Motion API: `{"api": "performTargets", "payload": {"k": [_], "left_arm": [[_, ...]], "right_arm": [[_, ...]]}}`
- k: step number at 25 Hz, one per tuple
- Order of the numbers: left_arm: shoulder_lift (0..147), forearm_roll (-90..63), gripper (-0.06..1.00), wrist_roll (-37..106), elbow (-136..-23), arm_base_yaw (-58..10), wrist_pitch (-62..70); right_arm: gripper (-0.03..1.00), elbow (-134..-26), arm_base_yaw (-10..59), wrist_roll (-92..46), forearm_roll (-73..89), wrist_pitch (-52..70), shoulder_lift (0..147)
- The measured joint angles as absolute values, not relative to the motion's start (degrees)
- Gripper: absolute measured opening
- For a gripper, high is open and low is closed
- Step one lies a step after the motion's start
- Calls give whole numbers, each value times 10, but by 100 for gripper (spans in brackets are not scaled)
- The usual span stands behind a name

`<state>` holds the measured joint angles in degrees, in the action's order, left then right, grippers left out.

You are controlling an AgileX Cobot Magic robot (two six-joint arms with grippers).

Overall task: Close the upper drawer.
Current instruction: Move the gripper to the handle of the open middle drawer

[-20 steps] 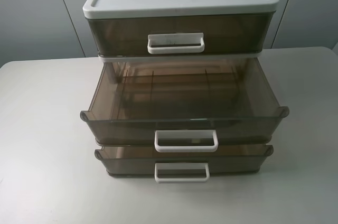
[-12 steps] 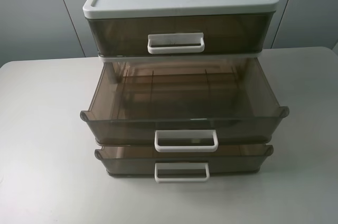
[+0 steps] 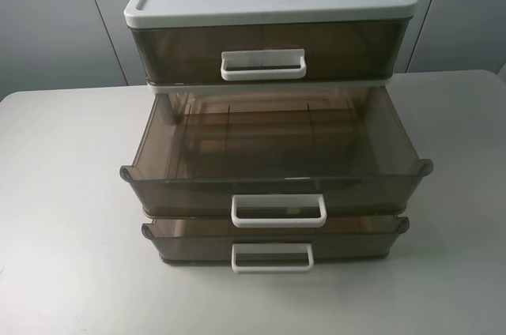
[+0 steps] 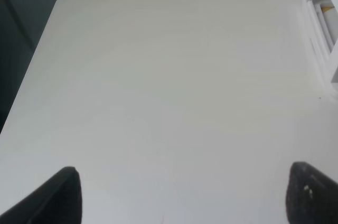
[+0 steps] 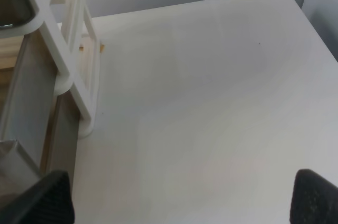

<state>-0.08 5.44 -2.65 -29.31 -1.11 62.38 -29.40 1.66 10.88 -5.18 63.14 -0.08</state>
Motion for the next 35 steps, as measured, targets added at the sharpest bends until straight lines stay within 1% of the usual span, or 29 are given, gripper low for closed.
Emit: {"api": "performTargets", "payload": {"k": [35], "left_arm": [[-1,54,74,-26,-293,-11,624]], "right_arm": [[62,-294,17,109,-52,631,-1]]}}
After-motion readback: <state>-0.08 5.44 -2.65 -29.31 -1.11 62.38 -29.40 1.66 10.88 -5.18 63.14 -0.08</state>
